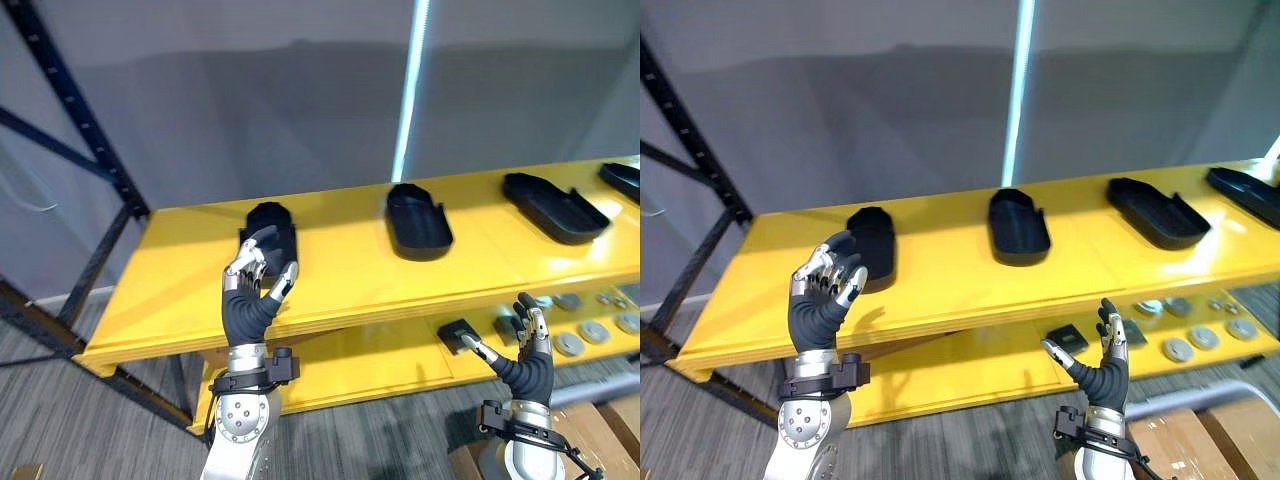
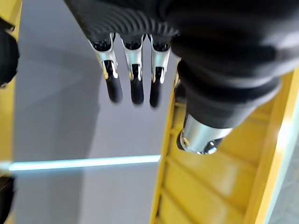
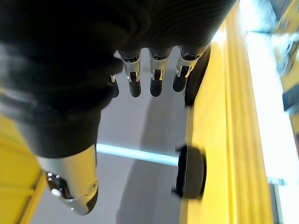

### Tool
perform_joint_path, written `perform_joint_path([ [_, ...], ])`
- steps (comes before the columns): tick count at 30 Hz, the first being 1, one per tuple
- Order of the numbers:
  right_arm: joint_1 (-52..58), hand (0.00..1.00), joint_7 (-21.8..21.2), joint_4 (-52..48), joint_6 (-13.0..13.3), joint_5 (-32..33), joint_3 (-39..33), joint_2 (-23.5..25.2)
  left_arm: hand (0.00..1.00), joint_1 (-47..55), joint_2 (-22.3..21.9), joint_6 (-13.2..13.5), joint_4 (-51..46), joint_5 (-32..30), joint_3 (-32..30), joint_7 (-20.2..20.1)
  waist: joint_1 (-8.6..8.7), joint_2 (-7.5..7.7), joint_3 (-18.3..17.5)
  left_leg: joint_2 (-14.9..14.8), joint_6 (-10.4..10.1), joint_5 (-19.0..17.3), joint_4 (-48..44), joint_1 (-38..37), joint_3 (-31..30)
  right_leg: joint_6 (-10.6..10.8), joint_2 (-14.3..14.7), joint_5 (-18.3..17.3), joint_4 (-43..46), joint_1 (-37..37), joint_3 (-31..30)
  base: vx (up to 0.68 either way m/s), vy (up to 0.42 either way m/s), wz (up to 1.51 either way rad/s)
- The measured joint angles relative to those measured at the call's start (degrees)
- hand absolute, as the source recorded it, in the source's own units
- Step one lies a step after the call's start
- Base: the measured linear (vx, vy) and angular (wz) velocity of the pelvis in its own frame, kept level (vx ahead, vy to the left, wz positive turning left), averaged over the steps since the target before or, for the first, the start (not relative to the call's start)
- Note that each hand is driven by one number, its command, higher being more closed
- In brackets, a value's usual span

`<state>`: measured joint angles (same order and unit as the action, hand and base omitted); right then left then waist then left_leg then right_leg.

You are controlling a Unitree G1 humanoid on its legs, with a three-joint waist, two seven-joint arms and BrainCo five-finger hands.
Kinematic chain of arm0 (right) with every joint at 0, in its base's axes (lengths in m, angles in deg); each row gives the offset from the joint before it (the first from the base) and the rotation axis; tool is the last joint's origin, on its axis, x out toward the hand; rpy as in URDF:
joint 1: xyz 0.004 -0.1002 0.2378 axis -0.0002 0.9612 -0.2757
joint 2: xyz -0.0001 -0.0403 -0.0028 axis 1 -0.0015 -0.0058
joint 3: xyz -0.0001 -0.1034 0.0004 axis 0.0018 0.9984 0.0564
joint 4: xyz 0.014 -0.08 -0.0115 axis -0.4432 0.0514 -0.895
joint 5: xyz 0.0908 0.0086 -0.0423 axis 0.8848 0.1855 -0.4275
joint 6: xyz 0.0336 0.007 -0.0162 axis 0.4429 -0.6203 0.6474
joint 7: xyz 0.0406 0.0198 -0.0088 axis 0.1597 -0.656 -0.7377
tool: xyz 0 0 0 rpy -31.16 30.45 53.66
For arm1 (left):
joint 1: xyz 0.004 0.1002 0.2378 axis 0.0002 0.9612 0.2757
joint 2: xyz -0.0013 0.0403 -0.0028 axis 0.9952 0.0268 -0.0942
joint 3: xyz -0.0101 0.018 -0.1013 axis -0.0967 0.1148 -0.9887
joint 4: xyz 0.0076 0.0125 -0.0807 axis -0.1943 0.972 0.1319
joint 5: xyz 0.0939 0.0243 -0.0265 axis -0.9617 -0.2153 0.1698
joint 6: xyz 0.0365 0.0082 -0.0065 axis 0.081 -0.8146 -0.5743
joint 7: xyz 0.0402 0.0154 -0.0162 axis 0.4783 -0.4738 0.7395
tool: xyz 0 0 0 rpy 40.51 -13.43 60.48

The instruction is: Walk over and take plastic housings, then place them on the shelf

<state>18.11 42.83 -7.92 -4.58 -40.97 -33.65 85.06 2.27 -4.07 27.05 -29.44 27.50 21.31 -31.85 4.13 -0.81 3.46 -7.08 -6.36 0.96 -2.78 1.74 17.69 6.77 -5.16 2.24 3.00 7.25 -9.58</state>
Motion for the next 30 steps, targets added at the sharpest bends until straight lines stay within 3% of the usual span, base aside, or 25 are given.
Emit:
perform_joint_path([
  [1, -0.86, 0.0, -0.04, 0.16, 0.02, 0.01, 0.78, -0.56, 0.0, 0.28, 0.07, -0.11, 0.21, -0.09, -1.5, 0.19, -0.24, 0.17, 0.14, -0.04, 0.09, -2.73, -4.69, 1.79, -1.97, -0.22, 0.67, 0.52, 0.27, 1.21, -2.3, -0.1, 0.042, -2.09],
  [2, -2.56, 0.0, -0.04, 0.5, 0.09, 0.03, 2.32, -2.48, 0.0, 1.05, -0.35, -0.36, 0.19, -0.63, -4.43, 0.74, -0.53, -0.24, 0.15, -0.21, 0.86, -8.58, -14.01, 5.52, -9.22, -0.45, 2.68, 1.68, 0.42, 3.2, -6.28, -0.04, 0.107, -2.14],
  [3, -4.34, 0.0, -0.08, 1.15, 0.28, 0.04, 3.3, -4.5, 0.0, 1.49, -0.74, -0.36, 0.19, -1.15, -6.74, 1.24, -1.12, -1.6, 0.42, -0.97, 0.25, -13.82, -20.81, 7.65, -18.05, -0.75, 5.62, 2.74, 0.26, 4.09, -9.67, -0.03, 0.144, -2.17],
  [5, -5.65, 0.0, -0.69, 1.62, 0.64, 0.91, 3.41, -7.03, 0.0, 1.54, -1.56, -0.36, 0.24, -1.96, -8.93, 1.65, -1.81, -3.39, 1.01, -1.02, -1.04, -20.54, -24.73, 8.11, -27.42, -0.36, 9.07, 3.41, 0.44, 5.56, -13.36, -0.06, 0.195, -1.67],
  [7, -4.26, 0.0, -1.1, 2.04, 0.92, 3.09, 3.46, -6.71, 0.0, 0.67, -1.51, -0.37, 1.39, -2.09, -9.3, 2.46, -0.63, -2.76, 1.7, 0.92, 0.38, -22.58, -27.25, 8.97, -28.78, -0.12, 9.29, 3.24, 1.34, 6.1, -15.48, -0.08, 0.27, -0.56],
  [9, -2.73, 0.0, -2.27, 1.38, 0.92, 4.94, 4.39, -5.59, 0.0, -1.02, -1.48, -0.36, 1.73, -2.09, -8.74, 2.65, 0.58, -1.59, 2.87, 3.63, 1.04, -23.03, -29.46, 8.58, -30.21, 1.38, 9.12, 2.2, 7.74, 7.83, -16.48, -0.05, 0.223, 0.11],
  [11, -0.28, 0.0, -3.98, -1.84, 0.89, 5.01, 6.65, -2.99, 0.0, -3.48, -2.13, -0.35, 1.92, -2.31, -7.99, 2.96, -0.8, -1.04, 3.59, 7.47, 1.68, -23.46, -33.52, 7.61, -32.9, 2.9, 9.46, 0.87, 12.31, 9.05, -19.68, -0.05, 0.226, -0.52],
  [13, 0.6, 0.0, -4.31, -5.2, 0.95, 5.01, 8.5, -1.44, 0.0, -4.29, -2.37, -0.37, 1.73, -3.27, -7.74, 3.38, -1.69, -0.9, 3.66, 9.19, 3.9, -24.61, -33.68, 6.93, -33.37, 3.26, 9.29, 4.25, 9.23, 8.99, -23.83, -0.12, 0.264, -1.72],
  [14, -1.94, 0.0, -4.73, -4.18, 0.98, 5.05, 10.64, -0.38, 0.0, -4.88, -2.74, -0.35, 1.4, -3.5, -8.48, 3.65, -2.08, -0.74, 4.14, 8.87, 7.2, -24.19, -31.91, 7.14, -28.71, -2.83, 9.53, 15.03, 1.26, 9.88, -19.6, -0.2, 0.213, -2.47],
  [15, -3.49, 0.0, -4.74, -2.72, 0.94, 5.14, 11.33, 0.32, 0.0, -5.24, -2.83, -0.43, 1.83, -3.54, -8.98, 3.61, -2.85, -1.28, 4.65, 6.74, 6.94, -22.84, -30.32, 7.31, -25.44, -7.23, 8.77, 20.32, -3.82, 8.63, -13.47, -0.3, 0.195, -2.68],
  [16, -4.7, 0.0, -4.66, -0.74, 0.99, 5.41, 11.89, 1.01, 0.0, -6.72, -3.02, -0.52, 3.61, -3.68, -9.66, 3.52, -3.68, -0.79, 5.18, 5.36, 7.42, -20.71, -27.55, 6.96, -20.54, -8.99, 7.72, 16.56, 0.85, 9.58, 0.31, -0.33, 0.171, -2.57],
  [17, -6.89, 0.0, -4.7, 2.66, 0.9, 5.34, 12.52, 1.16, 0.0, -7.26, -3.01, -0.96, 4.79, -3.67, -10.67, 3.59, -5.08, -0.7, 5.46, 3.73, 8.02, -17.82, -23.27, 5.56, -14.25, -10.35, 6.43, 4.85, 13.32, 11.73, 11.38, -0.4, 0.223, -2.69],
  [18, -9.09, 0.0, -4.75, 5.37, 0.84, 4.89, 12.58, 1.12, 0.0, -7.2, -3.18, -1.09, 4.89, -3.65, -11.73, 3.74, -4.89, -1.36, 6.19, 2.39, 8.39, -15.55, -20.32, 4.15, -10.33, -9.41, 4.82, -3.25, 24.16, 11.51, 15.18, -0.33, 0.189, -2.25],
  [19, -9.66, 0.0, -4.74, 6.36, 0.85, 4.81, 12.22, 1.04, 0.0, -7.36, -3.18, -1.09, 4.9, -3.61, -11.77, 3.73, -4.86, -1.7, 6.39, 1.97, 8.14, -14.52, -19.1, 3.67, -8.98, -8.69, 3.67, -6.04, 28.26, 10.88, 16.08, -0.31, 0.087, -1.54],
  [20, -9.99, 0.0, -4.71, 8.15, 0.83, 4.74, 11.85, 0.62, 0.0, -7.52, -3.23, -0.96, 4.89, -3.58, -11.78, 3.66, -4.83, -1.63, 6.41, 1.36, 7.96, -12.93, -16.85, 2.63, -6.41, -8.11, 0.11, -9.67, 34.34, 8.87, 18.25, -0.26, -0.064, -1.14],
  [21, -9.81, 0.0, -4.73, 9.51, 0.83, 4.73, 11.61, -0.06, 0.0, -7.12, -3.33, -0.89, 4.89, -3.39, -11.83, 3.66, -4.78, -1.6, 6.31, 0.57, 7.54, -12.09, -15.14, 1.83, -4.59, -7.65, -3.31, -11.7, 36.76, 5.33, 20.14, -0.24, -0.103, -0.99],
  [22, -9.55, 0.0, -4.73, 9.94, 0.82, 4.72, 11.62, -0.28, 0.0, -6.88, -3.32, -0.9, 4.91, -3.11, -12.0, 3.64, -4.8, -1.44, 6.04, 0.23, 7.42, -11.81, -14.6, 1.8, -3.9, -7.15, -4.89, -12.6, 36.65, 3.44, 21.14, -0.21, -0.168, -0.98],
  [23, -9.45, 0.0, -4.74, 10.84, 0.82, 4.69, 11.62, -0.44, 0.0, -6.18, -3.27, -0.83, 4.88, -3.0, -13.05, 3.63, -4.95, -0.22, 5.02, 0.12, 5.86, -11.07, -13.35, 2.51, -2.97, -5.71, -8.17, -13.48, 33.47, -0.58, 21.71, -0.15, -0.168, -0.72],
  [24, -9.38, 0.0, -4.74, 11.16, 0.82, 4.65, 11.61, -0.35, 0.0, -5.79, -3.11, -0.85, 4.87, -2.97, -13.48, 3.61, -4.85, 0.72, 4.28, 0.16, 4.95, -10.51, -13.34, 3.5, -2.59, -4.97, -9.04, -13.72, 29.51, -2.49, 21.51, -0.19, -0.263, -0.73],
  [25, -9.25, 0.0, -4.76, 11.5, 0.8, 4.47, 11.57, -0.13, 0.0, -5.61, -2.54, -0.87, 4.86, -2.97, -14.09, 3.51, -4.9, 2.57, 3.17, 0.43, 3.45, -9.48, -13.35, 5.11, -1.94, -0.82, -8.71, -16.28, 21.32, -4.43, 21.2, -0.17, -0.31, -0.76],
  [26, -9.56, 0.0, -5.04, 11.95, 0.6, 4.43, 11.38, -0.41, 0.0, -5.11, -3.09, -0.78, 5.73, -2.99, -14.75, 3.51, -5.69, 3.63, 2.21, 0.61, 2.15, -8.0, -12.21, 6.52, -1.67, -1.19, -7.3, -17.32, 12.64, -5.46, 21.21, -0.15, -0.315, -0.77],
  [27, -9.33, 0.0, -5.19, 12.47, 0.18, 4.42, 10.78, -0.62, 0.0, -4.37, -3.85, -1.38, 6.74, -2.76, -14.75, 3.49, -5.7, 2.88, 1.95, 0.15, 2.07, -7.59, -10.95, 6.48, -2.83, -0.76, -5.96, -15.54, 11.11, -5.23, 21.07, -0.05, -0.257, -1.03],
  [28, -8.86, 0.0, -5.21, 12.51, -0.23, 4.46, 9.93, -0.78, 0.0, -2.96, -4.68, -1.64, 6.79, -2.66, -14.5, 3.05, -5.51, 1.85, 1.41, -0.55, 1.68, -6.7, -8.58, 4.35, -3.55, -2.39, -2.99, -13.06, 7.28, -6.71, 19.52, 0.05, -0.206, -0.89],
  [30, -7.89, 0.0, -5.19, 13.64, -0.35, 4.46, 9.32, -0.67, 0.0, -2.08, -5.01, -1.83, 7.08, -2.62, -14.4, 2.3, -5.03, 2.01, 1.2, -2.96, 0.13, -5.54, -5.83, 1.8, -2.34, -2.21, -0.08, -11.48, 5.22, -7.57, 17.97, 0.08, -0.198, -0.81],
])
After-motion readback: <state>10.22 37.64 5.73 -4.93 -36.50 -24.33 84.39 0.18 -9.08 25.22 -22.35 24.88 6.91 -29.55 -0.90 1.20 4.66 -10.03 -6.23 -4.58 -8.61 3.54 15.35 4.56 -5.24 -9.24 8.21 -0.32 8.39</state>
